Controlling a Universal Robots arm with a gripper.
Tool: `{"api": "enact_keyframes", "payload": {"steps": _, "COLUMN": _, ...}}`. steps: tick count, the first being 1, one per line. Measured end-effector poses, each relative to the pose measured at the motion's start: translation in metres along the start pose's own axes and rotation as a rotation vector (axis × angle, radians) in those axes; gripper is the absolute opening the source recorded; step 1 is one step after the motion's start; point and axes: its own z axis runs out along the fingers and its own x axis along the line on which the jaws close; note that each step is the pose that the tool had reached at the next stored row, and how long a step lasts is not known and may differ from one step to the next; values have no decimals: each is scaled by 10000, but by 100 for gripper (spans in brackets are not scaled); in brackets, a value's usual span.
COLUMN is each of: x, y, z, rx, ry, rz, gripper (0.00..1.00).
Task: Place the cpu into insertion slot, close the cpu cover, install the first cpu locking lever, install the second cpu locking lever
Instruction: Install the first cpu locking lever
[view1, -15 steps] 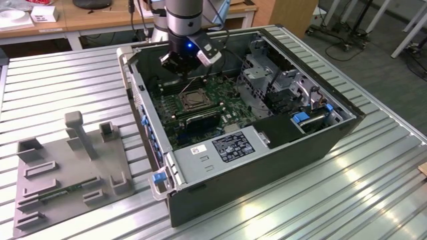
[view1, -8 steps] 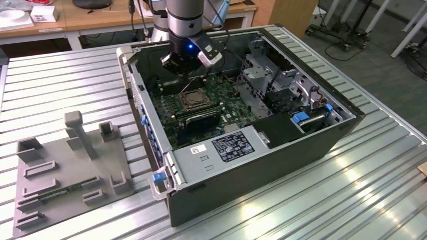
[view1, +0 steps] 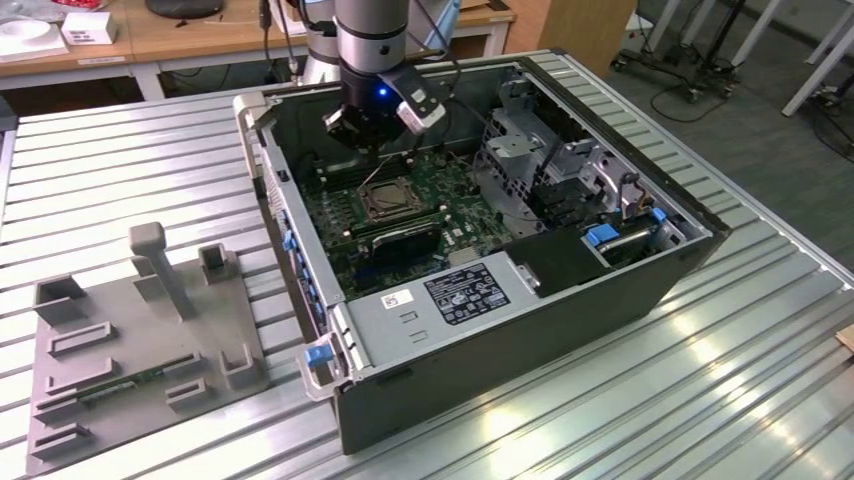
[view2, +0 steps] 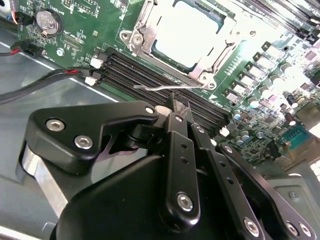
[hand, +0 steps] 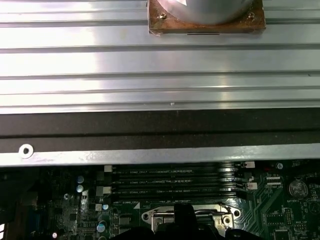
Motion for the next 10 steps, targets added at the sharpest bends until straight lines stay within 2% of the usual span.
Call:
{"api": "enact_keyframes", "payload": {"steps": 6, "x": 0, "y": 0, "z": 0, "rx": 6, "ry": -13, "rz": 70, "gripper": 11}}
{"api": "enact_keyframes", "payload": {"steps": 10, "x": 0, "y": 0, "z": 4, "rx": 56, "ry": -131, "rz": 742, "gripper": 11}}
